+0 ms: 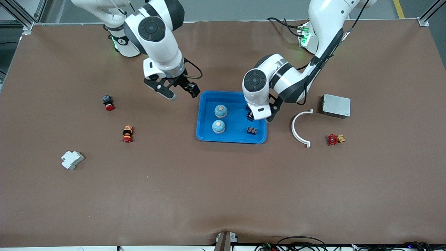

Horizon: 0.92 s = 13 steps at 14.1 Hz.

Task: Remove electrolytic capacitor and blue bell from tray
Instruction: 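Grasp the brown capacitor with the left gripper while the right gripper lowers, then carry the capacitor with the left gripper toward the red valve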

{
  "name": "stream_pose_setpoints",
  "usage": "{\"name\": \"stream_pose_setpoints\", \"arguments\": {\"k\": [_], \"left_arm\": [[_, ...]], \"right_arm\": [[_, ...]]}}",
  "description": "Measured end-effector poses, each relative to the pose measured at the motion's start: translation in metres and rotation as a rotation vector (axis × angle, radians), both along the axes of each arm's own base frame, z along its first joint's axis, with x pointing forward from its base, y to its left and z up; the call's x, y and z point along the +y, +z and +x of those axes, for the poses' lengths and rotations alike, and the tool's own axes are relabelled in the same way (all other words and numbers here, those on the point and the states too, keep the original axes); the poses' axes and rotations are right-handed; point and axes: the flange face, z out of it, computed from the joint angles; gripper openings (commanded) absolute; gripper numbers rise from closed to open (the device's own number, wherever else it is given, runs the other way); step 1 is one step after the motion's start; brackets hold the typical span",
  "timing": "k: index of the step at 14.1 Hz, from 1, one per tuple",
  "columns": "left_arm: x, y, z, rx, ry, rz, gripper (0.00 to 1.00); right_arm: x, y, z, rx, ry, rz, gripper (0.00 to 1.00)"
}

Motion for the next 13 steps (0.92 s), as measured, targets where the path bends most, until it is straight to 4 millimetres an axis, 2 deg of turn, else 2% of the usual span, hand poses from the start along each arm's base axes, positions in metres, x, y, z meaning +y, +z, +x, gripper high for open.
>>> {"name": "stream_pose_setpoints", "arguments": {"k": [4,7,9,10,11,12,13], "left_arm": [[0.000,-0.034,-0.027,-0.028,0.053,-0.042,0.86],[0.006,-0.054,-0.044,-0.043,0.027,-0.057,0.68],[0.009,-0.061,-0.050,-0.044,0.015,-0.056,0.57],[0.008,-0.063,-0.050,-0.049,0.014,-0.066,0.48],[0.006,-0.065,-0.049,-0.058,0.015,-0.085,0.35],[0.005,-0.066,-0.048,-0.066,0.018,-0.102,0.15],[0.005,-0.068,-0.046,-0.073,0.022,-0.113,0.00]], "right_arm": [[0.025,-0.045,-0.005,-0.019,-0.063,-0.018,1.00],[0.035,-0.080,-0.007,-0.032,-0.093,-0.056,1.00],[0.041,-0.097,-0.009,-0.035,-0.100,-0.059,1.00],[0.044,-0.104,-0.010,-0.043,-0.104,-0.061,1.00],[0.046,-0.111,-0.012,-0.054,-0.110,-0.072,1.00],[0.048,-0.119,-0.014,-0.065,-0.119,-0.084,1.00],[0.049,-0.128,-0.015,-0.072,-0.128,-0.092,1.00]]}}
